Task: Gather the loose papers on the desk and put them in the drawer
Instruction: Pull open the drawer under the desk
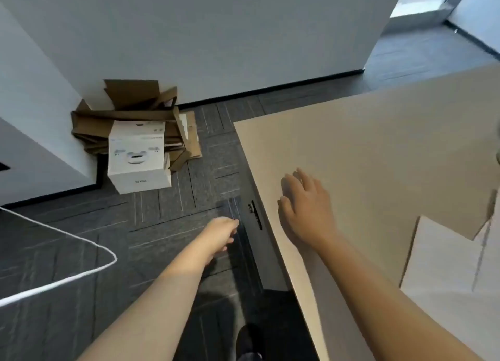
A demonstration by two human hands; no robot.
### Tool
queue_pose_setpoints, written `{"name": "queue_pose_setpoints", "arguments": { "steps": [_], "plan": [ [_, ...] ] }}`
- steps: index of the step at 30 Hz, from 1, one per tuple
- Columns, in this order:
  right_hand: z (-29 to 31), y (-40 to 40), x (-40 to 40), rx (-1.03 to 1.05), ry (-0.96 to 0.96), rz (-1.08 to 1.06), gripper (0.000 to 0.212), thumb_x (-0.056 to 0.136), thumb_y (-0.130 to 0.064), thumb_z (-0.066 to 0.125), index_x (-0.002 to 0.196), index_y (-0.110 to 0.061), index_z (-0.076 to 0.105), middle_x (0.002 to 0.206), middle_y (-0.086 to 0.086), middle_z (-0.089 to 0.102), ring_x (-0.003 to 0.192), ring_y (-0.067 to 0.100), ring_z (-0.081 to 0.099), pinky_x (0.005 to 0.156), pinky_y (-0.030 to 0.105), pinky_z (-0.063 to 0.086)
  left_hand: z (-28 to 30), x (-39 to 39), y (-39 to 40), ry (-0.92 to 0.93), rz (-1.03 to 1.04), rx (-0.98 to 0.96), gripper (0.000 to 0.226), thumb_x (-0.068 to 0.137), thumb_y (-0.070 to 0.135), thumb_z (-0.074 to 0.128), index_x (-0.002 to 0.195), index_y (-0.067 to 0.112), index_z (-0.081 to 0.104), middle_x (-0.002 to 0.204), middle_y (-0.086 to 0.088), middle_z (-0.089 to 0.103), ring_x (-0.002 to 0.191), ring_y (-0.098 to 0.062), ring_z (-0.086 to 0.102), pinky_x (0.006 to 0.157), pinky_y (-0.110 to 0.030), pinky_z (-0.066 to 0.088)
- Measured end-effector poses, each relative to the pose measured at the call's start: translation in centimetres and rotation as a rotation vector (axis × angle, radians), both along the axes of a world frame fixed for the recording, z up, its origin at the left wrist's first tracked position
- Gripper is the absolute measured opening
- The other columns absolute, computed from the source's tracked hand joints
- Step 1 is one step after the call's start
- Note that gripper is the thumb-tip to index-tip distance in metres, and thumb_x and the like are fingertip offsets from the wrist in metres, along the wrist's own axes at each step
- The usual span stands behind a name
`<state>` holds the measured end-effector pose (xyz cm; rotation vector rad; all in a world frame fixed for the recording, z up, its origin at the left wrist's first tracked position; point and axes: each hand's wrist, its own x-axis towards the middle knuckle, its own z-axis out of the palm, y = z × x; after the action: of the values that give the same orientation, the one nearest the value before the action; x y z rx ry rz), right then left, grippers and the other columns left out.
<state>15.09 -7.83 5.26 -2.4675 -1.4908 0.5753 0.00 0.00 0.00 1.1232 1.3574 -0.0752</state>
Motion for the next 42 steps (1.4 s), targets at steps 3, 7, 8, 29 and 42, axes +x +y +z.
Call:
{"name": "queue_pose_setpoints", "arguments": {
  "steps": [3,7,8,29,42],
  "plan": [
    [-2.0,1.2,0.0,0.055,-0.081,-0.005,0.050,0.092,-0.029,0.033,0.140,-0.014,0.035,0.152,0.013,0.030,0.141,0.031,0.022,0.115,0.043,0.015,-2.8,1.6,0.9,-0.008,0.007,-0.034,0.017,0.095,0.024,0.039,0.084,0.020,0.051,0.085,0.001,0.052,0.075,-0.012,0.049,0.059,-0.022,0.032],
    [-2.7,1.1,-0.1,0.113,-0.110,-0.036,0.050,0.088,-0.030,0.036,0.135,-0.013,0.044,0.147,0.014,0.039,0.138,0.034,0.031,0.112,0.047,0.020,-5.9,3.8,1.6,-0.017,0.046,-0.063,0.034,0.097,0.022,0.033,0.126,0.010,0.046,0.095,-0.004,0.051,0.077,-0.015,0.049,0.065,-0.027,0.036],
    [-2.5,1.2,-0.1,0.110,-0.112,-0.043,0.049,0.088,-0.029,0.038,0.134,-0.013,0.044,0.147,0.014,0.039,0.138,0.034,0.031,0.112,0.047,0.020,-6.7,4.5,1.9,-0.008,0.071,-0.056,0.038,0.097,0.020,0.032,0.130,0.007,0.043,0.090,-0.003,0.050,0.071,-0.014,0.048,0.063,-0.026,0.036],
    [-3.0,1.3,0.4,0.110,-0.092,-0.042,0.052,0.088,-0.033,0.037,0.139,-0.021,0.036,0.152,0.005,0.030,0.142,0.025,0.019,0.113,0.037,0.009,-12.9,6.9,3.3,0.095,0.027,0.299,0.039,0.097,0.011,0.031,0.057,0.013,0.030,0.063,0.000,0.035,0.065,-0.017,0.037,0.069,-0.027,0.028],
    [-2.5,1.1,-0.5,0.065,-0.134,-0.035,0.049,0.094,-0.031,0.035,0.140,-0.017,0.034,0.153,0.007,0.029,0.142,0.025,0.019,0.116,0.038,0.011,-8.6,-0.9,2.2,-0.086,0.448,0.199,0.043,0.095,0.028,0.038,0.132,0.004,0.041,0.132,-0.023,0.050,0.122,-0.035,0.049,0.102,-0.041,0.037]
  ]
}}
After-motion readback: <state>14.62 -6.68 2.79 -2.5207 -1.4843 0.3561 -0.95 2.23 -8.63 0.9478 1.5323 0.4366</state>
